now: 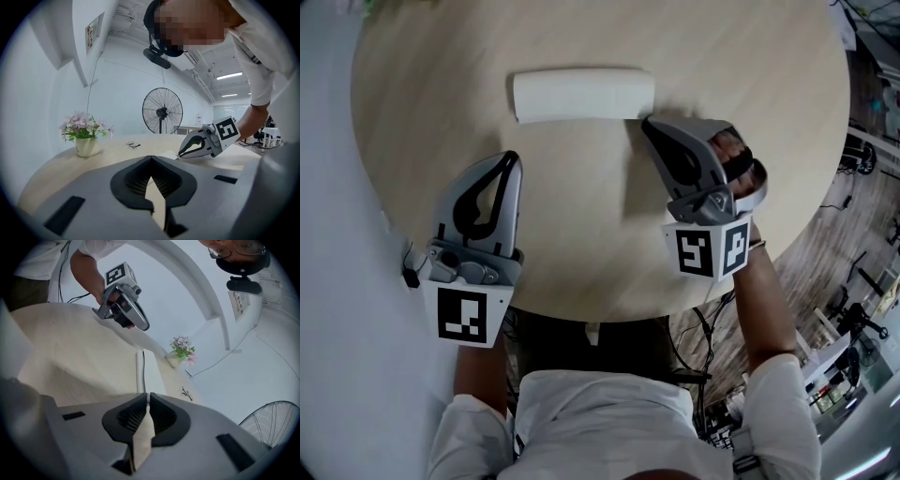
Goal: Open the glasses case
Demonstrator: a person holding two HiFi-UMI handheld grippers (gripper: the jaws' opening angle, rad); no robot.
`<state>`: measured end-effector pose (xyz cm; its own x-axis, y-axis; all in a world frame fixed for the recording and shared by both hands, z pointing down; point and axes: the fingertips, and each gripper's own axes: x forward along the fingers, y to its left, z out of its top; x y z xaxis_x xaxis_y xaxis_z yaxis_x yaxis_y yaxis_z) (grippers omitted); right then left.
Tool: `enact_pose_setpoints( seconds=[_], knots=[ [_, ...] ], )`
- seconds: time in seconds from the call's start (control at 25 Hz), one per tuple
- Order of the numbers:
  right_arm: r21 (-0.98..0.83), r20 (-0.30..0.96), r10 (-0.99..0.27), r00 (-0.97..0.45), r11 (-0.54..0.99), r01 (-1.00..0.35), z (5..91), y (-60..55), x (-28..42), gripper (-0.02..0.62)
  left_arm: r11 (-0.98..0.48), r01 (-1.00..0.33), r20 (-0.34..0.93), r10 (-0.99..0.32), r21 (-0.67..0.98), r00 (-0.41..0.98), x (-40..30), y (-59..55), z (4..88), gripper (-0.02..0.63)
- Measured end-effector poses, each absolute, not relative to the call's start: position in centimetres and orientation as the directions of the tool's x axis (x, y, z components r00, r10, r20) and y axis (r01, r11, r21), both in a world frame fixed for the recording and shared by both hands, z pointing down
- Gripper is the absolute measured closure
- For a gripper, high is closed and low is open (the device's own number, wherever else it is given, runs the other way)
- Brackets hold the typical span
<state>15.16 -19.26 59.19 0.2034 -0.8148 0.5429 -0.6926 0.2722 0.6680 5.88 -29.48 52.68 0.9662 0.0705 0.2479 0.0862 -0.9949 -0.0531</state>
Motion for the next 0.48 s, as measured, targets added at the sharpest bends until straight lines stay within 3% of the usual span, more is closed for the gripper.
enact_pose_setpoints(
  seconds=[0.48],
  knots=[
    [0.653,0.538,-0.821,0.193,0.261,-0.711,57.4,-20.0,16.0,0.563,-0.996,0.067,0.231,0.051,-0.059,0.972,6.1,-30.4,51.3,0.595]
  ],
)
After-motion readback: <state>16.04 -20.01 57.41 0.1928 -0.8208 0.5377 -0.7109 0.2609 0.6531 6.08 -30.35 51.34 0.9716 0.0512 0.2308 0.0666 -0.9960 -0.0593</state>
